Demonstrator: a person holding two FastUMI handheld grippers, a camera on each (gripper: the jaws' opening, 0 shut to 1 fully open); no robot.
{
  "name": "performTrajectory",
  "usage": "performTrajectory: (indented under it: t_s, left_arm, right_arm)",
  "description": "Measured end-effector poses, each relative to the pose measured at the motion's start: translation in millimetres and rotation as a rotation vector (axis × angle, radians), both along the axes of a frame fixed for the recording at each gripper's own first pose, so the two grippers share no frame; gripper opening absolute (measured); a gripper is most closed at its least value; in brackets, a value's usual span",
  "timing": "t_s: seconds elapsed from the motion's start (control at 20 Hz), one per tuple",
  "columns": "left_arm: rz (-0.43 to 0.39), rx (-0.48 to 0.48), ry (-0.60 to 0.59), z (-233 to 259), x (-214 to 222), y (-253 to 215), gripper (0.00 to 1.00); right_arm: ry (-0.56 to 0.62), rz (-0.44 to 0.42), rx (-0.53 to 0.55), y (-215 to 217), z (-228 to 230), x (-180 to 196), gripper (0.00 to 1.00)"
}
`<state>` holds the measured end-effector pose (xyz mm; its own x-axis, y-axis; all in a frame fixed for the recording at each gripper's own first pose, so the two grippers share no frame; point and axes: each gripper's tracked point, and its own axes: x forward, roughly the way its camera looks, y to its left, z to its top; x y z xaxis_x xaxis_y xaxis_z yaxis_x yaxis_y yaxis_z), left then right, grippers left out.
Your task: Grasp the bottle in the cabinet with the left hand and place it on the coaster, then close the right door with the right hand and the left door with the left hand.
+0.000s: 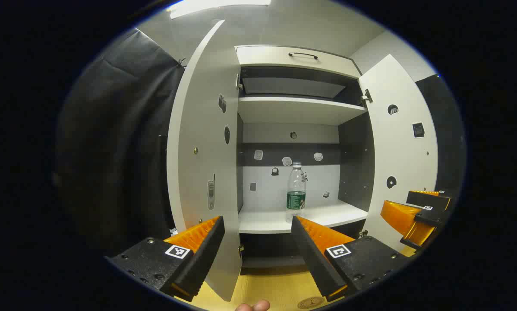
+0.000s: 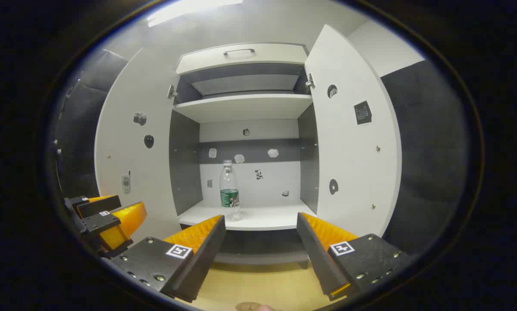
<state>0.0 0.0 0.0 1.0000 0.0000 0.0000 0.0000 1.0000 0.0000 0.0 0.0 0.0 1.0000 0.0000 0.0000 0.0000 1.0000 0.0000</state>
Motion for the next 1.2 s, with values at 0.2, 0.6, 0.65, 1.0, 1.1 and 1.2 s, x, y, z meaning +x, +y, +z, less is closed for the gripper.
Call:
performTrajectory:
  t_s: [0.2, 0.6, 0.65, 1.0, 1.1, 1.2]
  left_arm:
    - [0.0, 0.013, 0.004, -1.6, -0.6, -1.4, 0.99]
    - [-0.001, 0.014, 0.016, -8.3, 2.1, -2.5, 0.99]
    - [0.0, 0.015, 0.02, -9.7, 3.0, -3.1, 0.99]
    - [-0.002, 0.023, 0.027, -15.8, 15.3, -6.2, 0.99]
    - [-0.004, 0.024, 0.025, -17.7, 22.5, -8.5, 0.99]
    - [-0.011, 0.027, 0.027, -19.7, 32.6, -12.4, 0.99]
  right_arm:
    - [0.005, 0.003, -0.001, -1.0, -1.2, 0.0, 1.0]
    - [0.015, 0.001, -0.009, -0.8, -3.2, 2.1, 1.0]
    - [0.017, 0.001, -0.009, -0.8, -4.3, 2.5, 1.0]
    - [0.035, 0.005, -0.011, -1.3, -10.2, 10.7, 1.0]
    - [0.041, 0.008, -0.009, -0.4, -12.6, 12.6, 1.0]
    - [0.049, 0.006, -0.011, -1.5, -15.4, 15.1, 1.0]
